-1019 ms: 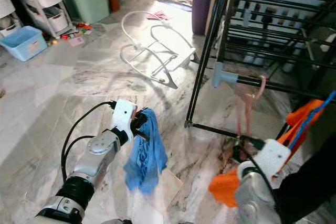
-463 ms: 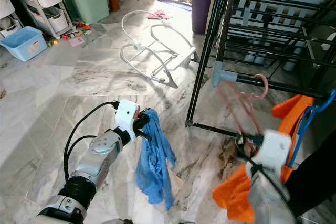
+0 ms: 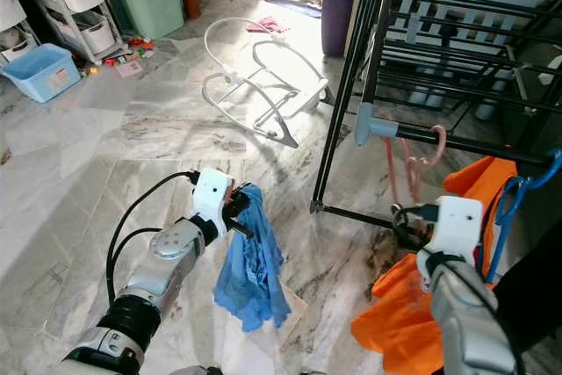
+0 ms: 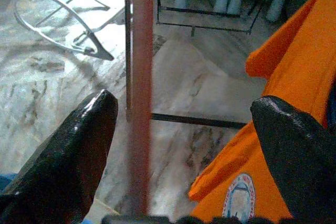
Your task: Hang hanger
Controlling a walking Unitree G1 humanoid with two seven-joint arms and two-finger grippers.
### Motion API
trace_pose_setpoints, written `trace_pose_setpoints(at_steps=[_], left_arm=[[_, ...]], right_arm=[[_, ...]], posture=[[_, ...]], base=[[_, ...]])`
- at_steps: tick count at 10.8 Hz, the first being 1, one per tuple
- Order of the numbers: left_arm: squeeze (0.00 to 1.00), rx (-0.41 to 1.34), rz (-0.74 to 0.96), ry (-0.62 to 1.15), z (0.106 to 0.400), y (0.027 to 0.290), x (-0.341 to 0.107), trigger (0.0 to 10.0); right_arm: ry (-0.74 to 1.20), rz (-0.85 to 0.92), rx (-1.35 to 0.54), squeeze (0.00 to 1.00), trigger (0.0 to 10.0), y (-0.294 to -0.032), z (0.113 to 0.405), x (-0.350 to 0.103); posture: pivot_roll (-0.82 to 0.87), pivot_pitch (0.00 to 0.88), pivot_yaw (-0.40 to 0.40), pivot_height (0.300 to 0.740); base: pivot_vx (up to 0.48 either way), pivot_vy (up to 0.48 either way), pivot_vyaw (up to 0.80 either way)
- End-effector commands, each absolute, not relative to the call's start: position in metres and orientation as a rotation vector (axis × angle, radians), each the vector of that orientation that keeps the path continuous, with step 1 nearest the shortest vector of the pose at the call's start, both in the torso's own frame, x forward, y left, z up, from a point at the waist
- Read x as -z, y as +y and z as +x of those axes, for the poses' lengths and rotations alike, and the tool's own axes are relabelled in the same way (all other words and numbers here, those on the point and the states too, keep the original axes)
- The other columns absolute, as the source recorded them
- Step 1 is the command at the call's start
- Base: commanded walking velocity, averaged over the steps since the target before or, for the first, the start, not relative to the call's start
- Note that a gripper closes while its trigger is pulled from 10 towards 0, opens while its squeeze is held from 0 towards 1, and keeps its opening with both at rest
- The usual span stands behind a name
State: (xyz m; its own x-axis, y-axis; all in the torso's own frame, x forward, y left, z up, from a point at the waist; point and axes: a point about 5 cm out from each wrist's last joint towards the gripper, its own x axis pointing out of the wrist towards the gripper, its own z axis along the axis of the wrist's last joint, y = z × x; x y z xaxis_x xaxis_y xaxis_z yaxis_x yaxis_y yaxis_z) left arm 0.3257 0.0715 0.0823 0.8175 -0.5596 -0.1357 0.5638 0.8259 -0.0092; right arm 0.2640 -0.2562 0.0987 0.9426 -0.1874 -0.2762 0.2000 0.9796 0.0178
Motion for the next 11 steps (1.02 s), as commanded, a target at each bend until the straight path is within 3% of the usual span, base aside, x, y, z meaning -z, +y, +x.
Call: trace_pose_setpoints(at_steps=[1,5,6,8,9,10,11], left_arm=[[0.00,0.598,0.038,0.129,0.329,0.070,-0.086,10.0],[0.00,0.592,0.039,0.144,0.328,0.070,-0.084,10.0],[0.00,0.588,0.044,0.150,0.328,0.070,-0.084,10.0],[0.00,0.588,0.045,0.157,0.328,0.070,-0.082,10.0],[0.00,0.590,0.046,0.160,0.328,0.069,-0.082,10.0],[0.00,0.589,0.048,0.162,0.328,0.069,-0.082,10.0],[0.00,0.586,0.052,0.163,0.328,0.070,-0.082,10.0]], right_arm=[[0.278,0.094,0.215,0.00,0.0,-0.263,0.266,-0.098],[0.288,0.119,0.150,0.00,0.0,-0.252,0.279,-0.096],[0.300,0.115,0.148,0.00,10.0,-0.252,0.280,-0.094],[0.306,0.119,0.151,0.00,9.6,-0.249,0.286,-0.095],[0.300,0.120,0.144,0.00,1.6,-0.243,0.288,-0.096],[0.292,0.117,0.133,0.00,10.0,-0.238,0.288,-0.097],[0.282,0.113,0.135,0.00,10.0,-0.238,0.283,-0.100]], posture=[[0.03,0.116,-0.025,0.740],[0.03,0.119,-0.025,0.740],[0.03,0.120,-0.024,0.740],[0.03,0.120,-0.020,0.740],[0.03,0.120,-0.021,0.740],[0.03,0.121,-0.020,0.740],[0.03,0.123,-0.018,0.740]], base=[[0.000,0.000,0.00],[0.000,0.000,0.00],[0.000,0.000,0.00],[0.000,0.000,0.00],[0.000,0.000,0.00],[0.000,0.000,0.00],[0.000,0.000,0.00]])
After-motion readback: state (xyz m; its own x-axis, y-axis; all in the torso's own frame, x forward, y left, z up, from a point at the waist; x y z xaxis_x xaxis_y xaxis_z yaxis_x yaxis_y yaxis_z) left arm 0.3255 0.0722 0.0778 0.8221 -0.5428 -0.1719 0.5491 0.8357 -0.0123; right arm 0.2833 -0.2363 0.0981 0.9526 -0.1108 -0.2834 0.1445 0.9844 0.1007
